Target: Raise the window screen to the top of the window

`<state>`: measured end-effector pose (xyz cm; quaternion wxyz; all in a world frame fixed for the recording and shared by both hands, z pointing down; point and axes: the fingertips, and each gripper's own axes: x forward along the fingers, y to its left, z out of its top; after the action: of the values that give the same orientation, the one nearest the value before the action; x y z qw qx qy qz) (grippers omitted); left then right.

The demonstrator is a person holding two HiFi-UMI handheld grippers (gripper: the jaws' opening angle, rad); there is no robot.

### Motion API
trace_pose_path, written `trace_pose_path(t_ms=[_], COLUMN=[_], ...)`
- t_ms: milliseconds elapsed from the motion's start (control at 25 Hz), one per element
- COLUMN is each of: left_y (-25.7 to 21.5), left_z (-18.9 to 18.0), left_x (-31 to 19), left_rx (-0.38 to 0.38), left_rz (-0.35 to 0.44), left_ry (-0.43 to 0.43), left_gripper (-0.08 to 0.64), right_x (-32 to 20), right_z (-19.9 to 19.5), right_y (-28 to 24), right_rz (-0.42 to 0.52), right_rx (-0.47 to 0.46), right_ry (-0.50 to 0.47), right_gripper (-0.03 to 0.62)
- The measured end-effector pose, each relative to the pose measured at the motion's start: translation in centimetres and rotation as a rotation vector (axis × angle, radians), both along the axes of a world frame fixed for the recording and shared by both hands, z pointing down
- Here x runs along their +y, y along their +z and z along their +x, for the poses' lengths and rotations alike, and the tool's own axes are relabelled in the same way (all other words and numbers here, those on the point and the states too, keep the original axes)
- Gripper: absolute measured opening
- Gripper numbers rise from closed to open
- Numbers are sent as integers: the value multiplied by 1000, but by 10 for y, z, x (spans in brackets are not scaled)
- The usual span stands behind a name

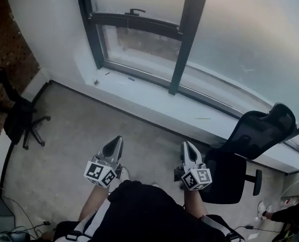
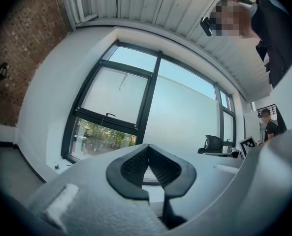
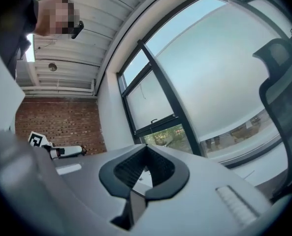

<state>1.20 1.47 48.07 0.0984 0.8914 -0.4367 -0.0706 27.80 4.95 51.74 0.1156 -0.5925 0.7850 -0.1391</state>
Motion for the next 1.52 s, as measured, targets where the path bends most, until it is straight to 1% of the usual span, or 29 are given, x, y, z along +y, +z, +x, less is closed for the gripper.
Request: trace_pose_path(t_ms=[120, 240, 400, 520, 720, 880, 1000, 1120, 1280, 1400, 1520], left_y=[-2, -2, -11, -11, -3, -4, -3, 3, 19, 20, 18], left_z=[-33, -58, -92, -117, -160, -190, -210, -221, -231, -241, -248], left_x=[-6, -15, -37, -54, -83, -93, -99, -106, -122, -138, -164], left_rx=[10, 21, 24, 22, 18, 19, 27, 39, 39, 25, 8], left_rz=[21, 31, 60, 69, 50, 62, 54, 26, -2, -11, 2], left_ry=[-42, -60, -82, -100, -117, -128, -147, -166, -193, -230, -255], left_gripper=[3, 3, 3, 3, 3, 3, 3, 2, 2, 2, 2], right_x=[-22, -37, -62, -79, -104, -119, -131, -146, -174, -204, -244], right_z=[-41, -79, -114, -128, -152, -179, -197, -207, -211, -219, -227], right_y=[-8, -16, -23, -24, -28, -27, -27, -26, -11, -2, 0], right_rz=[20, 38, 54, 58, 66, 55, 48, 42, 16, 14, 37], right_rx=[5, 42, 44, 46, 51, 47, 69, 84, 71, 44, -2], right_ry=[-63, -121, -135, -124, -87, -100, -126, -156, -162, -185, -223], right_gripper=[5, 5, 6, 5, 5, 5, 5, 5, 5, 5, 6])
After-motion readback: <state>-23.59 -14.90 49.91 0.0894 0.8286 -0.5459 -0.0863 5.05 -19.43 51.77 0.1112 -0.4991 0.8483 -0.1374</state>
